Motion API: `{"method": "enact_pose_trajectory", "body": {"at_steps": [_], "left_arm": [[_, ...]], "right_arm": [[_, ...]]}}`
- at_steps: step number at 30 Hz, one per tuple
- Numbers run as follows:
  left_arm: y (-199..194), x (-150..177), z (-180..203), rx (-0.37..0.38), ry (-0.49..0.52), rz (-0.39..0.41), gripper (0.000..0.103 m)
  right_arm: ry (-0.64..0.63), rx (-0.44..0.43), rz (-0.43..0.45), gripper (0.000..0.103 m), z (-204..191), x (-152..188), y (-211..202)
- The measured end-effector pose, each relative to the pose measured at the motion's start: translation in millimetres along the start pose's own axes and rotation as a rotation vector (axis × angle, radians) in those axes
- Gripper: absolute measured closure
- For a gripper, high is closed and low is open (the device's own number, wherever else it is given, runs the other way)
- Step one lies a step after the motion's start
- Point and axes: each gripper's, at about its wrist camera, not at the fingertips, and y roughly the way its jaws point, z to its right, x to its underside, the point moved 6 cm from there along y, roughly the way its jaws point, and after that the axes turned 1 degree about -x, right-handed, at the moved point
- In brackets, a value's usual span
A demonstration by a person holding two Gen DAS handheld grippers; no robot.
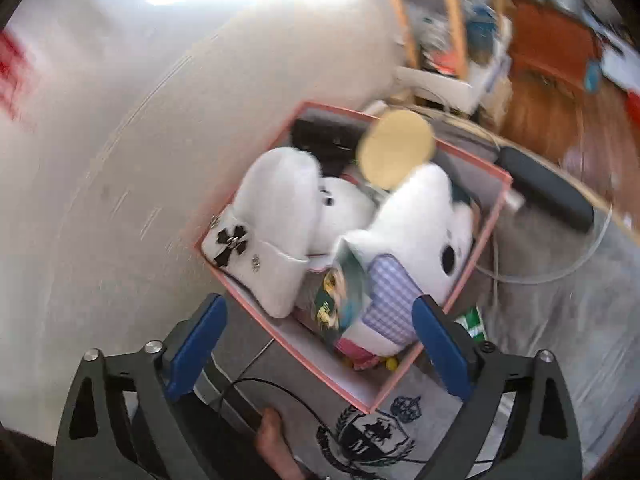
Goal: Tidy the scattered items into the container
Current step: 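Grasp the dark teal snack packet with the right gripper and drop it into the box, then grasp the green snack packet with the right gripper and drop it into the box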
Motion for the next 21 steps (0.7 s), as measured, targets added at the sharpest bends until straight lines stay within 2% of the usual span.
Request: {"method": "enact_pose_trajectory", "body": {"at_steps": [2, 3, 5, 8, 10, 13, 16, 19, 21], "left_arm": [[0, 0, 0, 0.003, -0.001, 0.0, 0.0], [0, 0, 0, 0.004, -0.001, -0.001, 0.0], [1, 0, 0, 0.009, -0.002, -0.005, 0.0], [3, 1, 0, 0.014, -0.003, -0.014, 0.0], [5, 1, 1, 0.015, -0.005, -0.019, 0.0], [9, 1, 1, 0.015, -0.007, -0.032, 0.0], [15, 2, 0, 0.011, -0.008, -0.048, 0.0], [21, 4, -1, 0.002, -0.01, -0.067, 0.0], [25, 4, -2, -0.005, -0.013, -0.077, 0.0]], "right_arm": [[0.017, 0.004, -0.004, 0.019, 8, 4, 5], [0.046, 0.02, -0.006, 0.021, 20, 10, 8], [0.125, 0.067, -0.017, 0.03, 52, 10, 17], [0.362, 0.124, -0.034, 0.039, 125, 44, 32], [0.511, 0.125, -0.039, 0.041, 167, 72, 44], [0.7, 0.043, -0.049, 0.043, 211, 111, 76], [0.815, -0.08, -0.027, 0.045, 230, 130, 112], [0.867, -0.168, 0.011, 0.045, 239, 131, 142], [0.862, -0.178, 0.047, 0.052, 243, 125, 146]]}}
